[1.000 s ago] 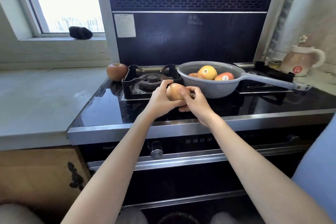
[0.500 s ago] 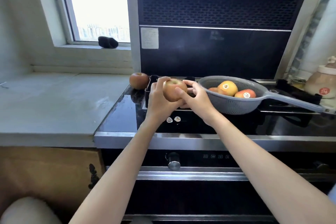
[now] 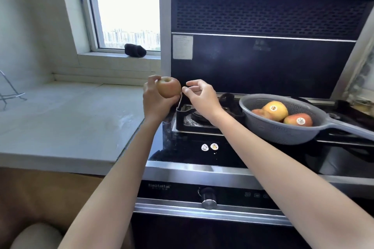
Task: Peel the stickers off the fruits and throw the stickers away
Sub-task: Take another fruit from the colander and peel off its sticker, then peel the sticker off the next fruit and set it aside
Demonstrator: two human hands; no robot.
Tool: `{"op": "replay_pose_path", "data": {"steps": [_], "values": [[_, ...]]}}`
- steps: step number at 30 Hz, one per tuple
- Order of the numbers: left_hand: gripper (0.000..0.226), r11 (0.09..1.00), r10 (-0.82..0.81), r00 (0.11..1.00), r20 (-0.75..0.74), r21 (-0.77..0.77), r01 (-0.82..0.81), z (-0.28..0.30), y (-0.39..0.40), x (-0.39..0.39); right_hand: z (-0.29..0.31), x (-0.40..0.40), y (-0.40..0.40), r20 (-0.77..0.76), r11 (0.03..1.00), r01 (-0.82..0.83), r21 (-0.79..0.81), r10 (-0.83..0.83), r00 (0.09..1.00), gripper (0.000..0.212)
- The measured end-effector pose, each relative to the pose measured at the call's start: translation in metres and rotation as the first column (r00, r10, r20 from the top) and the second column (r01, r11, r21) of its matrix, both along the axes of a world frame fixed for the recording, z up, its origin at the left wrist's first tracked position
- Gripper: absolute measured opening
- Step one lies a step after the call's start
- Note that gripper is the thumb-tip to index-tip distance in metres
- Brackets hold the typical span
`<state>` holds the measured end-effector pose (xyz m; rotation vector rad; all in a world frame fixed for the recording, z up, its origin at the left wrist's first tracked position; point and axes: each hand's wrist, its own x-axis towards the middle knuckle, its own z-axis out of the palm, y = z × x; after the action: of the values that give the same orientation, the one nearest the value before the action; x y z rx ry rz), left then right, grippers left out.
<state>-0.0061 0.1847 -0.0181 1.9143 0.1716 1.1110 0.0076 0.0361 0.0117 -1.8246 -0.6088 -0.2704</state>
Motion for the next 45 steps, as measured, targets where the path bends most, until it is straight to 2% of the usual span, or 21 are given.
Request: {"op": "replay_pose_path", "data": {"steps": [5,11,19,26,28,32,36,39,45], "values": [[0.075,0.992,0.128,0.968,-0.218,0.037,-0.123,-0.015,0.024,0.034,-0.008,0.015,-0.004,0.024,0.997,0.022,0.078,-0.024,0.999,0.01],[0.074,0.998,0.055,0.949,-0.31,0.022,-0.051,-0.033,0.038,0.062,-0.02,0.024,-0.01,0.04,0.987,0.054,0.151,-0.061,0.997,0.007],[0.079,1.0,0.015,0.908,-0.419,0.004,-0.014,-0.051,0.039,0.072,-0.023,0.029,-0.016,0.024,0.987,0.018,0.159,-0.023,0.999,0.008],[0.085,0.998,-0.057,0.842,-0.536,-0.026,0.051,-0.04,0.041,0.063,-0.024,0.026,-0.026,0.003,0.989,0.049,0.143,-0.05,0.999,0.01],[0.08,0.998,-0.062,0.823,-0.564,-0.021,0.061,-0.035,0.039,0.058,-0.023,0.025,-0.03,-0.013,0.987,0.068,0.143,-0.067,0.998,0.009],[0.054,0.997,0.074,0.87,-0.487,0.048,-0.058,-0.023,0.026,0.045,-0.018,0.017,-0.041,-0.037,0.984,0.095,0.149,-0.091,0.995,0.009],[0.029,0.992,0.116,0.941,-0.318,-0.001,-0.123,-0.004,0.001,0.029,-0.011,0.005,-0.058,-0.032,0.979,0.119,0.164,-0.115,0.993,0.009],[0.019,0.996,0.057,0.977,-0.206,-0.053,-0.069,0.01,-0.025,0.023,-0.006,-0.003,-0.072,-0.026,0.974,0.146,0.172,-0.144,0.989,0.009],[0.013,0.995,-0.066,0.997,-0.043,0.078,0.069,0.028,-0.09,0.024,-0.001,-0.01,-0.104,-0.009,0.959,0.223,0.177,-0.225,0.974,0.008]]}}
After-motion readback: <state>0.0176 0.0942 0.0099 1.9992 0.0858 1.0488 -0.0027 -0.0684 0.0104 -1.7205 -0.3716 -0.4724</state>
